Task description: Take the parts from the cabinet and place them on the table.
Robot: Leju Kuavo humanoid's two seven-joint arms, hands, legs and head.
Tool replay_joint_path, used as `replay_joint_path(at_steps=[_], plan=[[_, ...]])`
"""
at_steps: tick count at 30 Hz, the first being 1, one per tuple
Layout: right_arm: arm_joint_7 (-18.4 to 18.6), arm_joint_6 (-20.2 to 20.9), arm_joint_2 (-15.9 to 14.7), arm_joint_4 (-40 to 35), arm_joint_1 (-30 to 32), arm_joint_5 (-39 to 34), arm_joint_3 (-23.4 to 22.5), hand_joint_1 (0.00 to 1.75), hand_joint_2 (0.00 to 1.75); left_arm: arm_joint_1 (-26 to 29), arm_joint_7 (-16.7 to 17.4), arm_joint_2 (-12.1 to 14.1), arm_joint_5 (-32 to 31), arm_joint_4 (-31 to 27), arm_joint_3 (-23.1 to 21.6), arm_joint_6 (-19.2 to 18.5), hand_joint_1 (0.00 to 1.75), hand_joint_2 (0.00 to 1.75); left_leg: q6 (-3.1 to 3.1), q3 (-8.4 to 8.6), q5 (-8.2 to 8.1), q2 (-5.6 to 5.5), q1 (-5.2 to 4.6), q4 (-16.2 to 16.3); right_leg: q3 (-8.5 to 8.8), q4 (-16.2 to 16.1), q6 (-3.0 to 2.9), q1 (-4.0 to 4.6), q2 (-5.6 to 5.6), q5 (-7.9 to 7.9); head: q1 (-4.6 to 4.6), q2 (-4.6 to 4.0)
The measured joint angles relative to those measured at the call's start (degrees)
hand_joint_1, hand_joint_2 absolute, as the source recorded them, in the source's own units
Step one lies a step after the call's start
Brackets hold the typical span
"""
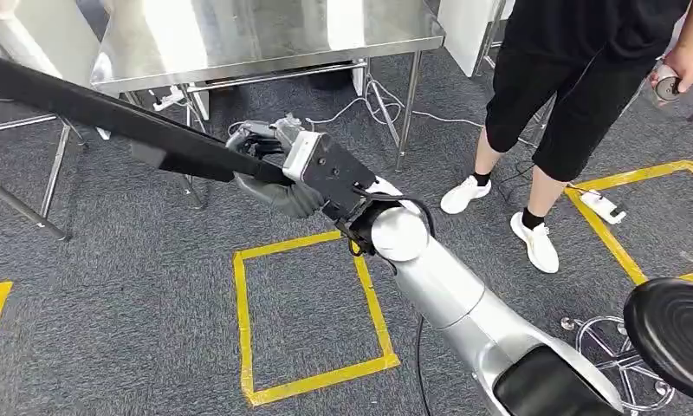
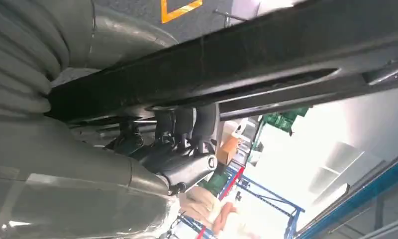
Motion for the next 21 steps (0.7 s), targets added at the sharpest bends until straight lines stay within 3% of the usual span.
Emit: replay_joint_path(at_steps=[1, 2, 3, 4, 6, 7, 8, 10, 11, 12, 13, 14, 16, 17, 21], plan=[[-0.1, 0.0, 0.3, 0.2, -0.1, 0.0, 0.0, 1.75, 1.75, 0.0, 0.0, 0.1, 0.0, 0.0, 0.0, 0.1, 0.0, 1.75, -0.19, -0.21, -0.27, -0.21, 0.18, 0.3, 0.23, -0.4, -0.46, -1.09, -0.53, 0.25, -0.02, 0.0], [-0.1, 0.0, 0.5, 0.3, -0.2, -0.1, 0.0, 1.75, 1.75, 0.1, 0.0, -0.1, 0.0, 0.0, 0.0, 0.1, 0.0, 1.75, -0.53, -0.5, -0.94, 2.6, -0.2, 1.4, 0.5, -0.4, -0.62, -0.73, -0.72, 0.21, -0.18, 0.0], [-0.4, -0.1, 0.7, 0.5, -0.4, -0.3, 0.0, 1.75, 1.75, 0.0, 0.0, -0.1, 0.0, 0.0, 0.0, 0.1, 0.0, 1.75, -0.97, -1.64, -2.55, 5.03, -0.16, 4.0, 0.68, -0.4, -1.14, -0.73, -1.15, 0.02, -0.88, 0.0], [-0.7, -0.1, 0.7, 0.6, -0.5, -0.5, -0.1, 1.75, 1.75, -0.1, 0.0, 0.0, 0.0, 0.0, 0.0, 0.2, 0.0, 1.75, -1.34, -3.67, -4.62, 6.39, 0.1, 8.2, 0.82, -0.4, -1.28, -0.55, -1.47, -0.07, -0.76, 0.0], [-1.0, -0.3, 0.7, 1.1, -0.5, -1.0, -0.3, 1.75, 1.75, -0.2, -0.2, 0.0, 0.0, 0.0, 0.0, 0.3, 0.0, 1.75, -1.75, -7.91, -7.7, 7.37, 0.39, 16.4, 0.94, -0.4, -1.51, -0.39, -2.33, -0.26, -0.81, 0.0], [-1.1, -0.5, 0.7, 1.4, -0.5, -1.5, -0.3, 1.75, 1.75, -0.2, -0.2, 0.0, 0.0, 0.0, 0.0, 0.3, 0.0, 1.75, -1.82, -8.73, -7.41, 7.43, 0.56, 17.6, 0.97, -0.4, -1.54, -0.38, -2.6, -0.3, -0.83, 0.0], [-1.1, -0.7, 0.9, 1.7, -0.5, -1.8, -0.4, 1.75, 1.75, -0.1, -0.3, 0.0, 0.0, 0.0, 0.1, 0.3, 0.0, 1.75, -1.83, -8.24, -6.25, 7.43, 0.63, 16.3, 1.0, -0.4, -1.56, -0.37, -2.75, -0.34, -0.79, 0.0], [-1.2, -1.2, 1.2, 2.1, -0.7, -2.5, -0.8, 1.75, 1.75, -0.1, -0.5, 0.0, 0.0, 0.0, 0.3, -0.2, 0.0, 1.75, -1.35, -2.93, -1.07, 7.54, 0.62, 6.1, 1.31, -0.4, -1.41, -0.37, -2.97, -0.55, -0.81, 0.0], [-1.2, -1.2, 1.4, 2.2, -0.9, -2.6, -0.9, 1.75, 1.75, -0.2, -0.6, 0.0, 0.1, 0.0, 0.5, -0.3, 0.0, 1.75, -0.96, -0.39, 0.42, 7.93, 0.53, 1.7, 1.45, -0.4, -1.26, -0.36, -2.98, -0.7, -0.85, 0.0], [-1.2, -1.3, 1.5, 2.3, -1.0, -2.6, -1.0, 1.75, 1.75, -0.3, -0.6, 0.0, 0.1, 0.0, 0.6, -0.6, 0.0, 1.75, -0.73, 0.27, -0.49, 8.37, 0.32, 0.4, 1.44, -0.4, -1.22, -0.23, -3.01, -0.72, -0.79, 0.0], [-1.2, -1.3, 1.5, 2.4, -1.2, -2.6, -1.0, 1.75, 1.75, -0.3, -0.6, 0.0, 0.1, 0.0, 0.7, -0.7, 0.0, 1.75, -0.78, 0.33, -0.51, 8.36, 0.02, 0.4, 1.33, -0.4, -1.04, 0.27, -3.0, -0.82, -0.79, 0.0], [-1.3, -1.3, 1.5, 2.6, -1.3, -2.7, -1.0, 1.75, 1.75, -0.3, -0.6, 0.0, 0.1, 0.0, 0.9, -0.7, 0.0, 1.75, -0.53, 0.24, -0.33, 8.04, -0.1, 0.3, 1.3, -0.4, -0.88, 0.22, -3.05, -0.89, -0.68, 0.0], [-1.3, -1.4, 1.5, 2.8, -1.3, -2.7, -1.0, 1.75, 1.75, -0.3, -0.6, 0.0, 0.1, 0.0, 1.0, -1.3, 0.0, 1.75, -0.92, 0.38, -0.14, 7.99, -0.1, 0.1, 1.27, -0.4, -0.96, 0.88, -3.08, -1.1, -0.59, 0.0], [-1.4, -1.6, 1.4, 3.0, -1.3, -2.7, -1.1, 1.75, 1.75, -0.3, -0.7, 0.0, 0.1, 0.0, 1.0, -1.5, 0.0, 1.75, -0.89, 0.34, -0.13, 7.84, -0.31, 0.1, 1.34, -0.5, -0.93, 0.34, -3.17, -1.09, -0.66, 0.0], [-1.4, -2.5, 1.4, 3.6, -1.4, -2.2, -1.1, 1.75, 1.75, -0.3, -0.6, 0.0, 0.1, 0.0, 1.4, -1.8, 0.0, 1.75, -0.54, 0.36, -0.26, 7.5, -0.64, 0.1, 1.6, -0.9, -0.56, 0.37, -3.35, -1.02, -0.63, 0.0]])
